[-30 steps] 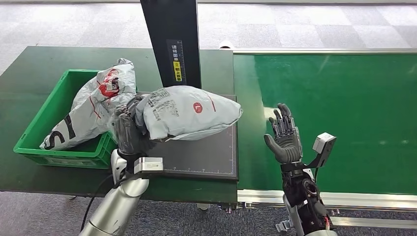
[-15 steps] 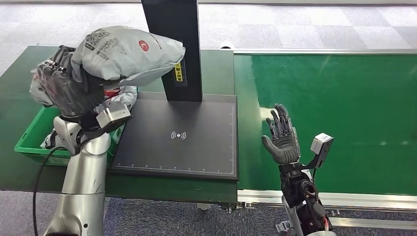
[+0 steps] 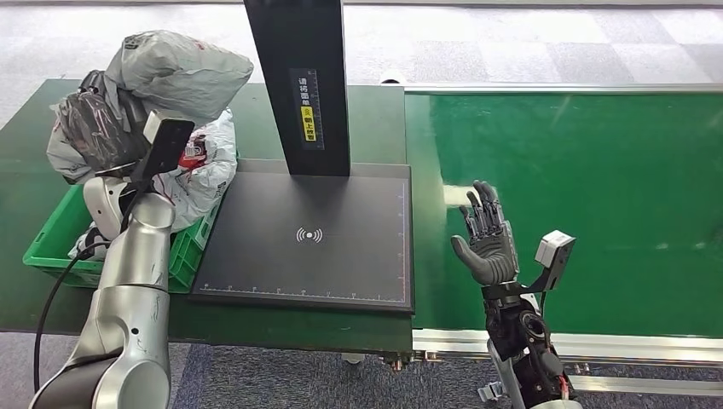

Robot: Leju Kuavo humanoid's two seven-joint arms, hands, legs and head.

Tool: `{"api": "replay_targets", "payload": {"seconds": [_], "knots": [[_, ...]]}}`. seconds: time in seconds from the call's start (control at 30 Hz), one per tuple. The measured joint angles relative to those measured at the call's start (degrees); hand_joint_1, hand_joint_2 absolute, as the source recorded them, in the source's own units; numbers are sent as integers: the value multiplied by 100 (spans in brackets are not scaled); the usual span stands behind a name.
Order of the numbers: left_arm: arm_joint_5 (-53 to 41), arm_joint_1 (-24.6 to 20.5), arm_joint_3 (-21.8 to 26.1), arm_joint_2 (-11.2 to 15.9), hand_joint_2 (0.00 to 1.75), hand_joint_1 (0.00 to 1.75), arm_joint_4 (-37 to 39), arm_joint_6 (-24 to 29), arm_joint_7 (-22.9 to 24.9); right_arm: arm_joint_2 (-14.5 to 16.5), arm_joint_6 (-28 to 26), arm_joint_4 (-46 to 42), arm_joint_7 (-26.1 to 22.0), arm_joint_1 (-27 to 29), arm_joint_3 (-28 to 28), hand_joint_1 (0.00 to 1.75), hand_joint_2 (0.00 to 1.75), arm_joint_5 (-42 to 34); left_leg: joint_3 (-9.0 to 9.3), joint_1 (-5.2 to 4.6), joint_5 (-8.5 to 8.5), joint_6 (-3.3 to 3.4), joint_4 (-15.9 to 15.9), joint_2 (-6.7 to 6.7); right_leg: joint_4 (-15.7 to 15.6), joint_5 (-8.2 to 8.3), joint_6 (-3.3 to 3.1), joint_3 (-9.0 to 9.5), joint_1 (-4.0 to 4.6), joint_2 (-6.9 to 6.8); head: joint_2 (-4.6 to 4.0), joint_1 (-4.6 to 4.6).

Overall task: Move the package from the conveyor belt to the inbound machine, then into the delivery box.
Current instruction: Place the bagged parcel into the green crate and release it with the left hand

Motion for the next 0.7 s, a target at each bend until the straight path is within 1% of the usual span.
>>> {"api": "replay_targets", "payload": {"seconds": [0.1,0.2,0.27,0.33,0.43,0.53,0.6,0.7], "knots": [[-108,-24,36,26,175,175,107,0,143,0,1,6,0,0,0,0,175,2,0,0,0,0,0,0,0,0,0,0,0,0,0,0],[-245,-100,47,98,175,175,380,-4,571,3,7,18,0,-5,1,0,175,21,1,1,0,0,0,1,0,0,0,0,1,0,1,-1],[-36,-229,19,218,175,175,792,-56,895,8,41,36,4,-16,2,0,175,32,3,1,1,0,-1,2,1,1,-1,1,1,1,1,-1],[93,-356,-53,397,175,175,1328,-230,1424,13,91,53,27,-28,3,0,175,42,7,1,1,-1,-1,4,1,1,-1,2,2,2,0,-1],[-13,-402,-194,672,175,175,2067,-677,2332,20,126,70,61,-29,4,0,175,105,8,2,2,-2,-2,5,3,0,-1,2,3,2,0,-1],[-115,-374,-284,907,175,175,2564,-933,2936,29,169,79,69,-26,7,0,175,204,6,2,1,-2,-3,5,4,-1,-2,3,3,2,1,-1],[-140,-321,-297,1058,175,175,2763,-857,3103,40,208,79,90,-14,8,0,175,266,6,1,1,-2,-3,5,4,-2,-2,3,2,2,1,-1],[-149,-159,-289,1254,175,175,2929,-608,3145,55,248,78,113,20,9,0,175,342,7,1,1,-2,-3,4,3,-2,-2,3,2,2,0,-1]]}}
